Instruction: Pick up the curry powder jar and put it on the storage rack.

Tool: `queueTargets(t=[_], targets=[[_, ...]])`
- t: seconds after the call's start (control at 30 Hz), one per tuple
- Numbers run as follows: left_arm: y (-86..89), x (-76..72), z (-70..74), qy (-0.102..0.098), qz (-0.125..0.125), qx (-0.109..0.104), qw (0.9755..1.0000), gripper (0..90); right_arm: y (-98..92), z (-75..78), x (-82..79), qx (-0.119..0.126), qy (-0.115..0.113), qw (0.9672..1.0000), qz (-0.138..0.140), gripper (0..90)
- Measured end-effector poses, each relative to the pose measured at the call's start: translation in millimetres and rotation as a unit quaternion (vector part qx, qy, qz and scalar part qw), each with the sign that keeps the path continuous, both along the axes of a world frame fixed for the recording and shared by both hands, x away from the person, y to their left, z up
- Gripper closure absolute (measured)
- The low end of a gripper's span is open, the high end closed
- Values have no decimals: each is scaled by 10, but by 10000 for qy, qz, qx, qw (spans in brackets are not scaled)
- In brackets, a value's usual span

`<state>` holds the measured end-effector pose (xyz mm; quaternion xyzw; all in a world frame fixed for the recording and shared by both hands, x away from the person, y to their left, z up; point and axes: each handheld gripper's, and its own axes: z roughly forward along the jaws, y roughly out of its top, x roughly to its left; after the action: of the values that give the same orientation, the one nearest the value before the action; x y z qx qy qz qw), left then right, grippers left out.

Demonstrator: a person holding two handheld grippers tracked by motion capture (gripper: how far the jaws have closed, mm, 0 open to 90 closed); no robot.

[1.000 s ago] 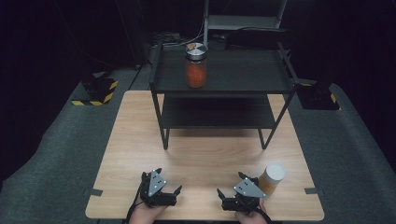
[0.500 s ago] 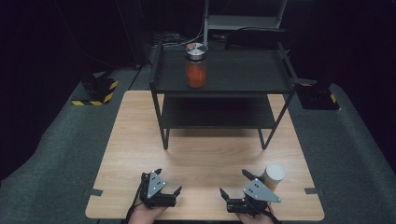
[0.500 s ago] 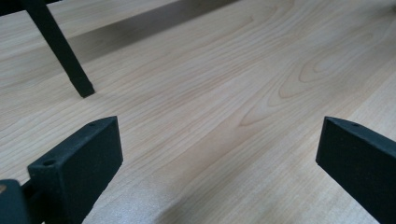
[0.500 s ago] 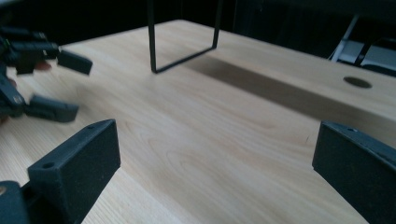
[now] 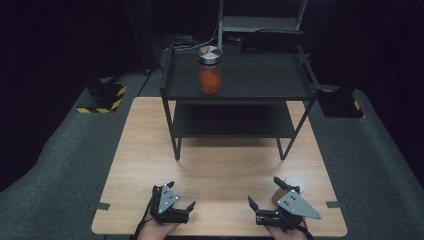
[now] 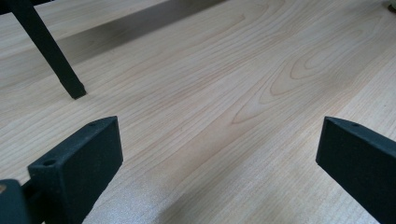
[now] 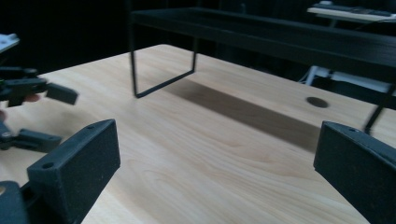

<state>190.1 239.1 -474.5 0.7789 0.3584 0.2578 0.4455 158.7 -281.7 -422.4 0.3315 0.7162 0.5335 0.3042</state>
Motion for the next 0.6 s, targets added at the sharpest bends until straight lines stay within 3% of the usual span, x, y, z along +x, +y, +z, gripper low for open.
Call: queueTargets(t=[0.6], targets=[[9, 3, 2, 4, -90, 13, 10000, 8, -286, 33, -110, -1, -123, 9969, -775, 0]])
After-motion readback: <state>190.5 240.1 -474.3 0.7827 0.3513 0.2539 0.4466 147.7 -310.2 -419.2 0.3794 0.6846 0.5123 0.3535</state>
